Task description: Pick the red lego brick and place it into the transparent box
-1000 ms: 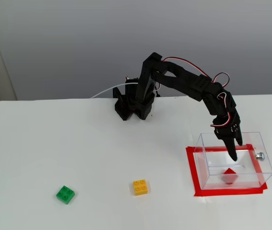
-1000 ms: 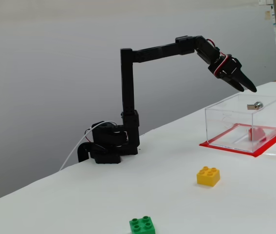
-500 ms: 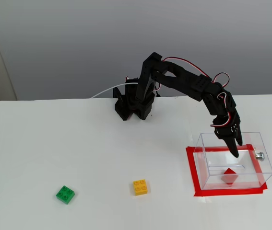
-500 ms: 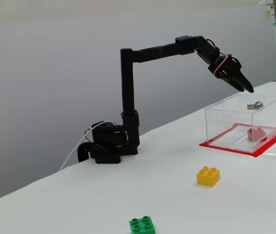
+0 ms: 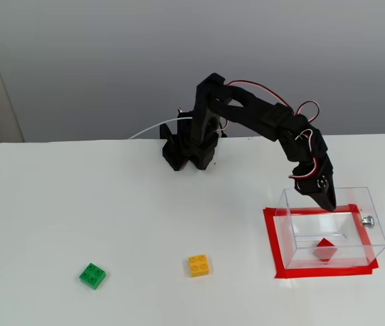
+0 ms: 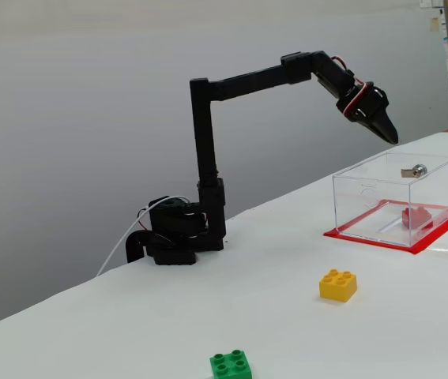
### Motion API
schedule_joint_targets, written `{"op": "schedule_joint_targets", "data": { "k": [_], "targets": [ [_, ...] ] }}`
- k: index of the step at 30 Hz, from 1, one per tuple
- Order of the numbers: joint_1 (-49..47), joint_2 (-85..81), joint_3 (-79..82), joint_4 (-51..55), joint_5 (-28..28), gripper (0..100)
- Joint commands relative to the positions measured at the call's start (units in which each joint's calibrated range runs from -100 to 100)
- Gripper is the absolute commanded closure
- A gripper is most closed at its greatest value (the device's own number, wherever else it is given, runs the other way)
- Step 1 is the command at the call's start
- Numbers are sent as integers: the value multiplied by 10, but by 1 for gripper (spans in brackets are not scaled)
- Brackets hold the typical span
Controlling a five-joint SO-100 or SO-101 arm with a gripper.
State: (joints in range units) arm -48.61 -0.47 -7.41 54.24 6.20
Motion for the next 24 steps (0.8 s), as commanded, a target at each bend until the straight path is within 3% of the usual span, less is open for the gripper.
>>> {"op": "schedule_joint_targets", "data": {
  "k": [1,24],
  "targets": [
    [36,-60,-8,8,4,98],
    [347,-312,13,104,0,98]
  ]
}}
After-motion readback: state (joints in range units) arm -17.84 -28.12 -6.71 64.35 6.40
